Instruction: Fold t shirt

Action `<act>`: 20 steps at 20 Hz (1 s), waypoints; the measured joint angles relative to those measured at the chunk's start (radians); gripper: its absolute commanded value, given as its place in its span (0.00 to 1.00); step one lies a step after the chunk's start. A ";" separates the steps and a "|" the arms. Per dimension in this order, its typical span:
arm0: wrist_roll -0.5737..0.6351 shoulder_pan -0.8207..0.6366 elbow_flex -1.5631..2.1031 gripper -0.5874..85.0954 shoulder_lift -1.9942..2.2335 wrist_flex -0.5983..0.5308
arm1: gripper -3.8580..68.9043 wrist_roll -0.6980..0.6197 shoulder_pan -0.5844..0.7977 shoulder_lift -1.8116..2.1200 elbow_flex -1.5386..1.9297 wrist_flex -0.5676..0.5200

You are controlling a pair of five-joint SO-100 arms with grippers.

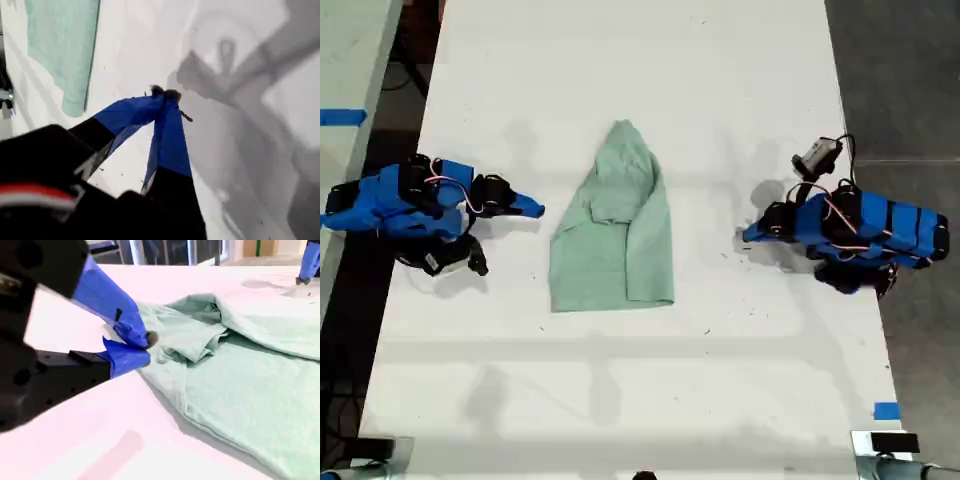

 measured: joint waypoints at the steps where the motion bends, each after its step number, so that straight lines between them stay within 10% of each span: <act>1: -0.002 0.000 -0.005 0.00 0.000 0.002 | 0.03 0.000 0.000 0.000 0.000 0.000; 7: -0.089 0.009 -0.218 0.01 -0.152 0.094 | 0.03 0.009 0.000 0.000 0.000 0.000; 11: -0.146 0.137 -0.575 0.48 -0.732 0.121 | 0.03 0.011 0.000 0.000 0.000 0.000; 16: -0.272 0.322 -0.807 0.25 -1.287 0.071 | 0.03 0.012 0.000 0.000 0.000 0.000; 20: -0.298 0.330 -0.804 0.28 -1.315 0.025 | 0.03 0.012 0.000 0.000 0.000 0.000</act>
